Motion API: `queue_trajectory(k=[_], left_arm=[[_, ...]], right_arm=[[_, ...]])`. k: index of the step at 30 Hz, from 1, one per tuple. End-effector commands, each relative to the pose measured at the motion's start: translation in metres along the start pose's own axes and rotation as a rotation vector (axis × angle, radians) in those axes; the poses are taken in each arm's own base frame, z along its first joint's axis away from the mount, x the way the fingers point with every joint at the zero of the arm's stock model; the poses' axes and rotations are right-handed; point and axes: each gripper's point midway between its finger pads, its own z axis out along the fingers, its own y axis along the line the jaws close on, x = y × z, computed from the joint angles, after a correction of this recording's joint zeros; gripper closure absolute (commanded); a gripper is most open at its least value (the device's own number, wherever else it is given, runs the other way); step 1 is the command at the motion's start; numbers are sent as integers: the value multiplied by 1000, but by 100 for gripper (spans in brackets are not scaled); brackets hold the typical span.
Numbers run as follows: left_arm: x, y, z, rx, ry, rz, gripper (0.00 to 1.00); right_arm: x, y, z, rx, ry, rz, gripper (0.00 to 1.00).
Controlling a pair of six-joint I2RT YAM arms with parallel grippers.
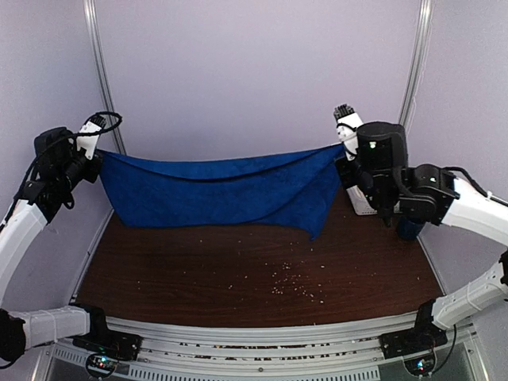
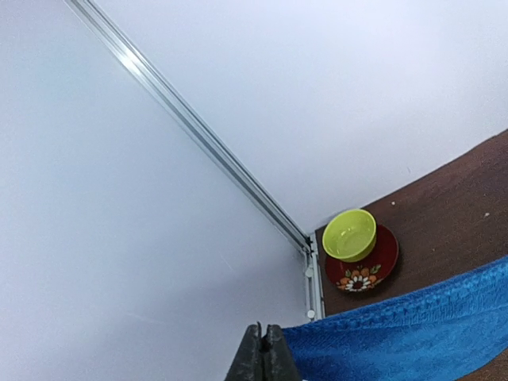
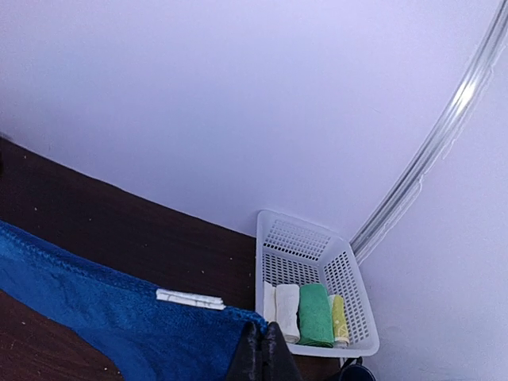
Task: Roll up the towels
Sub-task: Pick up the towel from the center of the board, then flatten out the towel at the center of the board.
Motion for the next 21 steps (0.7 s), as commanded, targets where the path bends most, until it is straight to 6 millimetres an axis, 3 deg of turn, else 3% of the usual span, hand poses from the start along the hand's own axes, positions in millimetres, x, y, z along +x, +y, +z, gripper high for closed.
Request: queue_trajectory(k=[1,6,10,14,17,21], left_arm=[[-50,33,-43,-33,-192,-23,100],[-51,30,-59,20,-193,-34,100],[-33,4,-39,109,-119,-38,100],[1,-41,9,253,56,-22,100],[36,-75,51,319,183,4,100],[65,-104,102,336,268,21,100]], right_arm=[[-2,-29,-18,-9,-36,183,100],[-7,-54,-41,-63,-74,339,100],[7,-41,-31,-26,-46,333,100],[39,-9,15,118,89,196,100],[70,5,70,179,196,154,100],[108,22,144,230,295,112,100]])
